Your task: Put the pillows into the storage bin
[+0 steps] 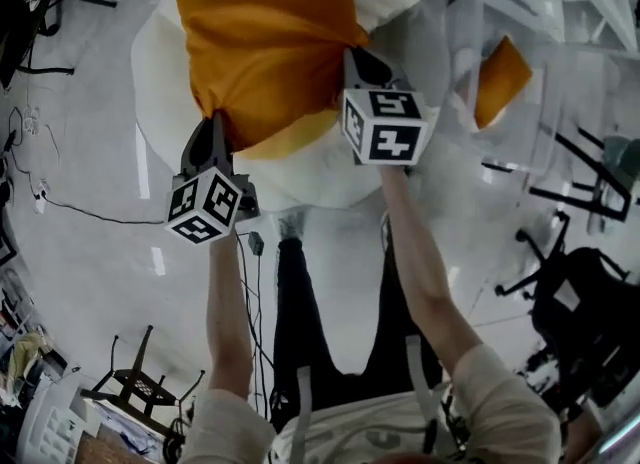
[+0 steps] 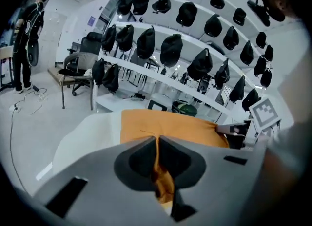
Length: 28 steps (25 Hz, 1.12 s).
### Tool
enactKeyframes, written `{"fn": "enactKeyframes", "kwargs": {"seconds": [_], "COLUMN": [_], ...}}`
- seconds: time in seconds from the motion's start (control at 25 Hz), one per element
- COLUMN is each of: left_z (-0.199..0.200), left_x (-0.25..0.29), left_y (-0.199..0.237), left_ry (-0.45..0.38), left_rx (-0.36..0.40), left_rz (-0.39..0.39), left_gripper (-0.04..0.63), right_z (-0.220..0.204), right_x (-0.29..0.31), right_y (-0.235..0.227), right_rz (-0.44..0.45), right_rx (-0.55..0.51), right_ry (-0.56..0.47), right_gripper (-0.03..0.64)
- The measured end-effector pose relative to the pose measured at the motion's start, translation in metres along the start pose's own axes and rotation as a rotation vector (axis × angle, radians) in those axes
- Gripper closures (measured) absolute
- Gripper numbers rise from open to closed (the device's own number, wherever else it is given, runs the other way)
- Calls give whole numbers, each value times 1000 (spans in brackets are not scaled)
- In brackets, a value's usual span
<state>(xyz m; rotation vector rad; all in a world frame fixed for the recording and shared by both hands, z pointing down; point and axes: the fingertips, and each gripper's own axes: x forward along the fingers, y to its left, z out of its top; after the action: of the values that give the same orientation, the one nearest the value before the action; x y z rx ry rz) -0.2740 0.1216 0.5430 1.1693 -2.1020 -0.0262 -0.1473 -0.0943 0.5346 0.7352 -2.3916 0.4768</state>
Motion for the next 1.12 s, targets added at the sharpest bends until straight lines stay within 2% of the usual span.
{"fn": "enactKeyframes", "kwargs": {"seconds": [0.2, 0.32, 0.48, 0.64, 0.76, 0.88, 1.12], "left_z": [25, 54, 98, 131, 131, 112, 70], "left_x": [-18, -25, -21, -13, -7, -1, 11], "left_y": [-89, -136, -209, -302, -372, -430, -548], "left_ry": [-128, -208, -280, -350, -341, -294, -225], "left_rx": [-7, 12, 75, 196, 234, 251, 288], "left_rz": [-41, -86, -193, -298, -378, -465, -620], "left_gripper": [572, 572, 572, 572, 572, 572, 572], "right_z": [62, 101, 151, 179, 175, 162, 132], "right_x": [-35, -67, -124, -178, -211, -251, -322], "right_y": [-55, -84, -139, -217, -282, -336, -444], "right_rz": [-25, -43, -101, -172, -265, -361, -498], "right_rx": [-118, -138, -91, -13, 14, 20, 46], "right_ry": [-84, -176, -310, -396, -408, -421, -437], "right_gripper": [606, 606, 606, 606, 606, 606, 606]}}
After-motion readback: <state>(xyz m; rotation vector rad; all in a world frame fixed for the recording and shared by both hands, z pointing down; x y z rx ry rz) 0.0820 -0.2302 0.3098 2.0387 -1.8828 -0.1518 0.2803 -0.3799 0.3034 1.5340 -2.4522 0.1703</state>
